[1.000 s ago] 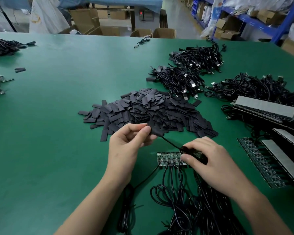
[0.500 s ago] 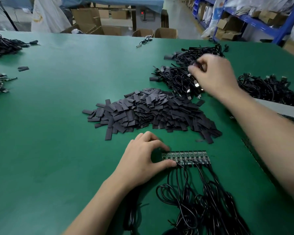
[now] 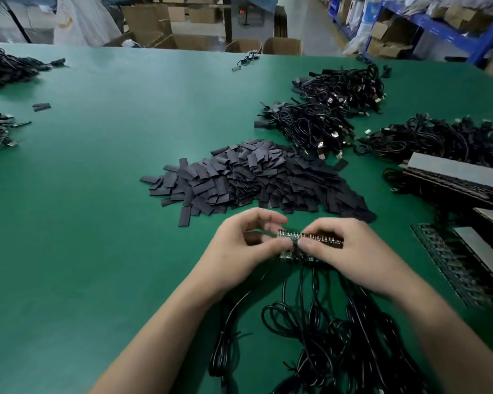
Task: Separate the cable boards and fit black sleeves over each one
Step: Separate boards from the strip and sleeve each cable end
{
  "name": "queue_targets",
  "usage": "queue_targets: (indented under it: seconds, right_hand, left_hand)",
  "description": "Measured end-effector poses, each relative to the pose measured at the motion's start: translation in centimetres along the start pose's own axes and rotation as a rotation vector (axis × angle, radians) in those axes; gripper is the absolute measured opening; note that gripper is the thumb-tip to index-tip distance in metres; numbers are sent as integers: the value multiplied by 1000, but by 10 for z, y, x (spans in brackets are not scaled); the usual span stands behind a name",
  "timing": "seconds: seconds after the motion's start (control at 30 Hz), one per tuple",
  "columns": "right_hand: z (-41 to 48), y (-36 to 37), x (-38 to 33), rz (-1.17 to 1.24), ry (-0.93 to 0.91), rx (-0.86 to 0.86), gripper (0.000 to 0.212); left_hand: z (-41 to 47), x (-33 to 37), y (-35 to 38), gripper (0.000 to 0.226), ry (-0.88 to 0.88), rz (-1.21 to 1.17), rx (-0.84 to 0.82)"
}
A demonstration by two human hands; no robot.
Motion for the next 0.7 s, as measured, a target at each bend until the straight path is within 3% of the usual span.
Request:
queue_targets:
  seconds: [0.23, 0.47, 0.7]
  right_hand:
    - [-8, 7, 12, 184, 74, 94, 11]
    - [-8, 8, 18, 269, 105, 117, 11]
    - [-10, 7, 15, 309, 109, 120, 12]
  left_hand:
    - [-4, -9, 3, 25, -142, -58, -12]
    - [-3, -8, 9, 7, -156, -146, -96]
    - [-3, -6, 10, 6, -144, -153, -133]
Point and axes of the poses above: each hand's wrist, its own z-axis towards the middle knuckle, its own y-axis out of the palm, x = y × z, the point moved 7 cm from there along z, towards the middle knuckle, and after that the axes turned 12 degrees about x, right-handed, at the moved point
